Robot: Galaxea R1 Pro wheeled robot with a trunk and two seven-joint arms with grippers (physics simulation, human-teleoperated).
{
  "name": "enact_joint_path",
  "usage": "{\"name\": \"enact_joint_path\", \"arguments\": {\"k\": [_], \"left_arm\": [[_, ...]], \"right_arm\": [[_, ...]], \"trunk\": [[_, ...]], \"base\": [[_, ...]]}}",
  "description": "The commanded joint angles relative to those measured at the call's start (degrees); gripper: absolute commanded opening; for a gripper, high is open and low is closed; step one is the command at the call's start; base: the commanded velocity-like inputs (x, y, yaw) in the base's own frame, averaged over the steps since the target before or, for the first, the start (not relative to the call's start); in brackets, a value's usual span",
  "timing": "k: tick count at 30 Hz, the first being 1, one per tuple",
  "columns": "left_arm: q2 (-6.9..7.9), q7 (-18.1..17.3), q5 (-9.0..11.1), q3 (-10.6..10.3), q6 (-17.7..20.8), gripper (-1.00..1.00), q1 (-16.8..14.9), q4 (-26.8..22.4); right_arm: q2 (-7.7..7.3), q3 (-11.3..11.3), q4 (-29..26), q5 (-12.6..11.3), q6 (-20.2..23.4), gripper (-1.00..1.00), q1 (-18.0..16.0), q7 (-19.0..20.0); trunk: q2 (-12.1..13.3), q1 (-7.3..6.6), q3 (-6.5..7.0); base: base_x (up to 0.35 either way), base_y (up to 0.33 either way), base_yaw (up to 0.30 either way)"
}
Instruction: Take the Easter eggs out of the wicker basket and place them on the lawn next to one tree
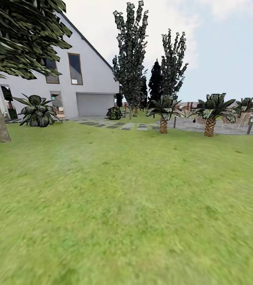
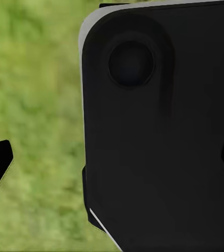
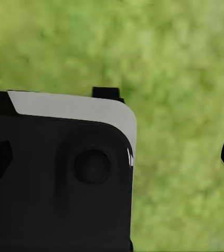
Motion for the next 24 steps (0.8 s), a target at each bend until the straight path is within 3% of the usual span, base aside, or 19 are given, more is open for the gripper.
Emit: {"name": "enact_joint_path", "arguments": {"k": [1,24], "left_arm": [[0.00,0.0,0.0,0.0,0.0,1.00,0.0,-0.1],[0.00,0.0,0.0,0.0,0.0,1.00,0.0,-0.1]], "right_arm": [[0.00,0.3,0.1,-0.1,-0.2,1.00,-0.1,0.0],[0.00,0.3,0.1,-0.1,-0.2,1.00,-0.1,0.0]], "trunk": [[0.0,0.04,-0.05],[0.0,0.04,-0.05]], "base": [[0.338,0.000,0.000],[0.338,0.000,0.000]]}}
